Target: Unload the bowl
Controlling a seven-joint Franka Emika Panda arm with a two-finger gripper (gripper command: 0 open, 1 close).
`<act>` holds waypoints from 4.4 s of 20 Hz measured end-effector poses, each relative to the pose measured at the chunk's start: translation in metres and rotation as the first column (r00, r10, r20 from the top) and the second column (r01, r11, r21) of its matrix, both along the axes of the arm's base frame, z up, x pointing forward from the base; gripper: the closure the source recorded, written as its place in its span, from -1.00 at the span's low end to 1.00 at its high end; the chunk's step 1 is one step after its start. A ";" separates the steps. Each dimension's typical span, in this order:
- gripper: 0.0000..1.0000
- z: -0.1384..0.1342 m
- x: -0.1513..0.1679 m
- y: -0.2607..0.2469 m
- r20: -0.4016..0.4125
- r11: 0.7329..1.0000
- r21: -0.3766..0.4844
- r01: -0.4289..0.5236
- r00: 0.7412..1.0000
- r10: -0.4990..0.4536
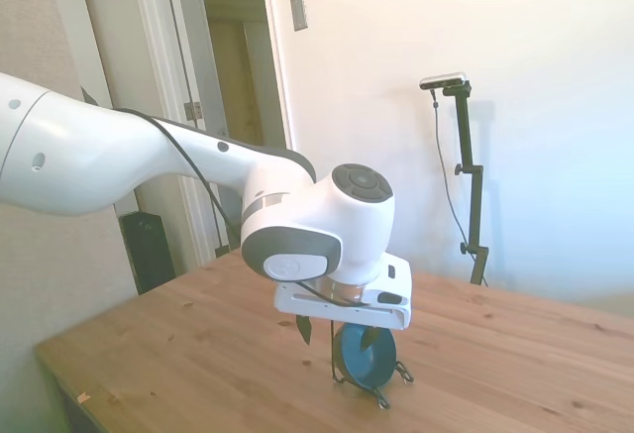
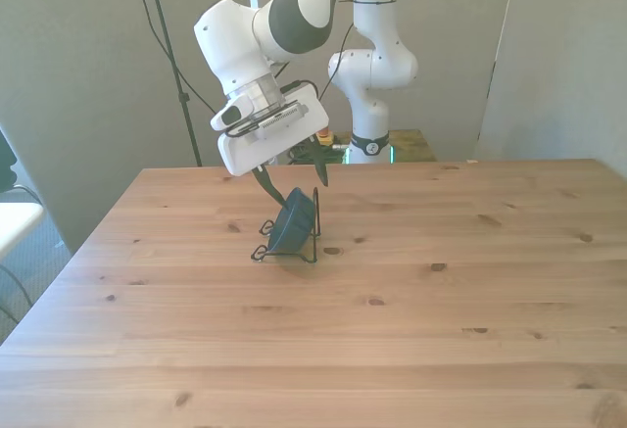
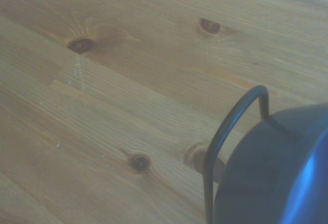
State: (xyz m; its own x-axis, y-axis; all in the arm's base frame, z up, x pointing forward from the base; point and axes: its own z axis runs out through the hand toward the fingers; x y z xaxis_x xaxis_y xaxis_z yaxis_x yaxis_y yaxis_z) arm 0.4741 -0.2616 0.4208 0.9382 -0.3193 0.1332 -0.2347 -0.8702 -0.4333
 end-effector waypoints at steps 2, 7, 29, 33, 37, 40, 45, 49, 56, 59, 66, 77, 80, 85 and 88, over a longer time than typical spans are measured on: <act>1.00 0.005 -0.002 -0.001 0.006 1.000 0.002 0.001 1.000 -0.001; 1.00 0.003 0.000 0.006 -0.001 1.000 0.009 -0.015 1.000 0.015; 1.00 -0.010 0.007 0.000 -0.032 1.000 0.024 -0.013 0.999 0.014; 1.00 -0.008 0.009 -0.003 -0.032 1.000 0.028 -0.011 0.999 0.012; 1.00 0.003 0.004 -0.010 -0.019 1.000 0.026 0.014 1.000 -0.013; 1.00 0.022 -0.011 -0.009 -0.003 0.998 0.026 0.056 0.998 -0.056; 1.00 0.048 -0.054 0.025 -0.022 0.995 -0.001 0.095 0.995 -0.095; 1.00 0.046 -0.076 0.078 -0.056 0.992 -0.030 0.125 0.990 -0.127; 1.00 0.002 -0.095 0.173 -0.184 0.983 -0.114 0.143 0.969 -0.163; 1.00 -0.017 -0.098 0.190 -0.216 0.978 -0.147 0.148 0.960 -0.178; 1.00 -0.039 -0.087 0.201 -0.264 0.967 -0.201 0.157 0.942 -0.208; 1.00 -0.055 -0.055 0.218 -0.314 0.921 -0.332 0.202 0.897 -0.310; -1.00 -0.059 -0.049 0.223 -0.316 0.910 -0.362 0.200 0.893 -0.322; -1.00 -0.063 -0.043 0.229 -0.316 0.895 -0.395 0.205 0.885 -0.343; -1.00 -0.070 -0.042 0.229 -0.331 0.894 -0.400 0.201 0.878 -0.346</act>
